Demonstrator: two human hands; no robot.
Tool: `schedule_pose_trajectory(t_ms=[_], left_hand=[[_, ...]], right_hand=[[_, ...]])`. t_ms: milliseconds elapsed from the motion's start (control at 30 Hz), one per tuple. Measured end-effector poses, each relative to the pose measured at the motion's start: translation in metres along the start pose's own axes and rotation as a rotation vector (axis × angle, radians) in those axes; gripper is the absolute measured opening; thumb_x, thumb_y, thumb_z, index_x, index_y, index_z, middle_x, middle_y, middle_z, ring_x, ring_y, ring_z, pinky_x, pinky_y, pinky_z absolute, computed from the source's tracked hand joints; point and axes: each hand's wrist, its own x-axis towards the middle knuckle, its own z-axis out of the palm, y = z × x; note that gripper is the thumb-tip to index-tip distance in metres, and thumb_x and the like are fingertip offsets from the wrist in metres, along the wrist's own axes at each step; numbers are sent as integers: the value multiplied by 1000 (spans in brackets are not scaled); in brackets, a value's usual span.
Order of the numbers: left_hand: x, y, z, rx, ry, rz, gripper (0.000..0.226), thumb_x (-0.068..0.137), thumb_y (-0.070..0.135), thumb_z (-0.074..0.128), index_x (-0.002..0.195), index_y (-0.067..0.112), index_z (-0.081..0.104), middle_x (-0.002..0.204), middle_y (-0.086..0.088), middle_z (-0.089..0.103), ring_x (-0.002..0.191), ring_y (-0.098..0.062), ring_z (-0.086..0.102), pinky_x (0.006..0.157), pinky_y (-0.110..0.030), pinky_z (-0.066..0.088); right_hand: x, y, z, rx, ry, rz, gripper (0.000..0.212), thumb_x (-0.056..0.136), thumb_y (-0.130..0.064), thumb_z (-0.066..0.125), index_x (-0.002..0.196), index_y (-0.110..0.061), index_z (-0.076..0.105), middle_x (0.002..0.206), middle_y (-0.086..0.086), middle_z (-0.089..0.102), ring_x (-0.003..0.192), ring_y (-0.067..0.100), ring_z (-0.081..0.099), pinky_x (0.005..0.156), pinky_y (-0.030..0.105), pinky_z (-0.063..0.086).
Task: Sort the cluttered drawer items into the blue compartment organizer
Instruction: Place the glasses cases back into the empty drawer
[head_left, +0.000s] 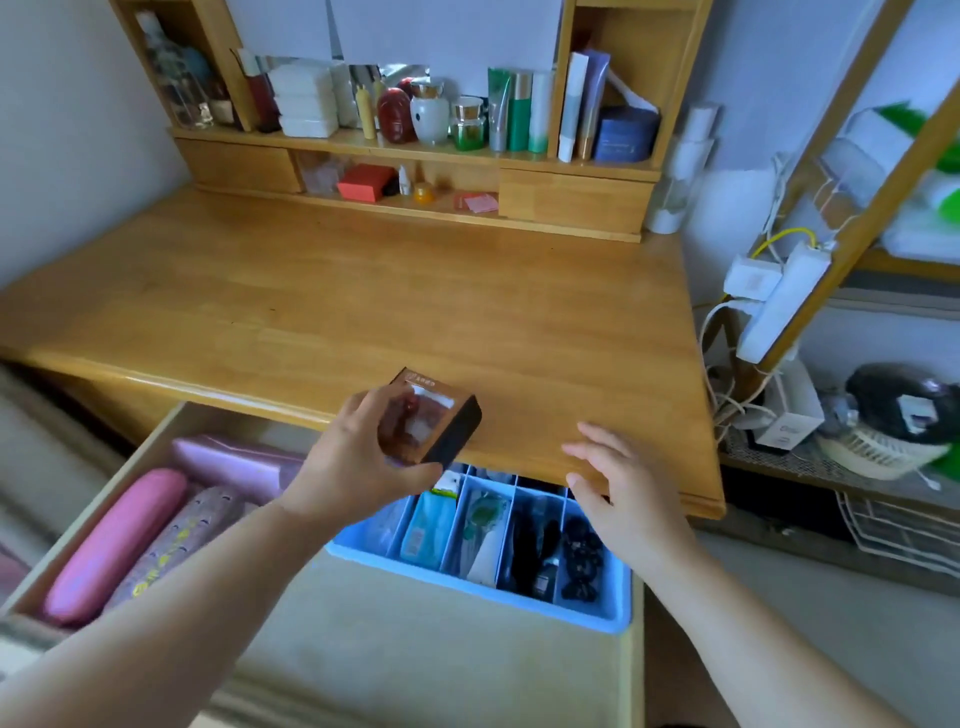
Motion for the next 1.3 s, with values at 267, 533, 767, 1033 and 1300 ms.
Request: schedule_pose_trajectory(t_ms=[267, 533, 767, 1033, 1300], left_hand=[[-154, 6, 7, 16, -309, 7, 75, 45, 54, 70, 116, 48, 45, 109, 23, 48, 96, 7, 52, 84, -6, 40], [-147, 13, 79, 68, -580, -309, 87, 52, 53, 71, 130, 37, 37, 112, 6, 42, 98, -12, 51, 84, -26, 47], [-142, 34, 134, 505, -722, -244, 124, 56, 62, 78, 148, 32, 0, 138, -14, 23, 114, -34, 53, 94, -41, 49], [-131, 28, 142, 199, -863, -275, 49, 90, 57, 42, 134, 35, 38, 119, -5, 51, 101, -24, 59, 82, -35, 51], [-120, 20, 113, -18, -855, -216, 44, 95, 47, 43, 137, 35, 41, 124, 0, 60, 102, -14, 61, 91, -31, 48]], right_hand=[[-99, -20, 21, 130, 22, -233, 11, 83, -20, 62, 87, -28, 70, 86, -23, 64, 84, -5, 57, 72, 5, 40], [-120, -3, 31, 100, -202, -11, 13, 90, -26, 58, 97, -31, 69, 88, -21, 61, 78, -9, 53, 64, 6, 37], [-120, 18, 17, 82, -122, 68, 18, 90, -27, 56, 101, -33, 68, 93, -16, 65, 84, 0, 57, 75, 26, 51], [-108, 21, 17, 59, -138, 46, 20, 92, -24, 54, 103, -30, 68, 88, -18, 61, 82, 1, 53, 71, 19, 45], [-97, 19, 26, -29, -159, 2, 23, 92, -22, 54, 110, -25, 68, 110, -11, 65, 106, 8, 56, 86, 20, 42]])
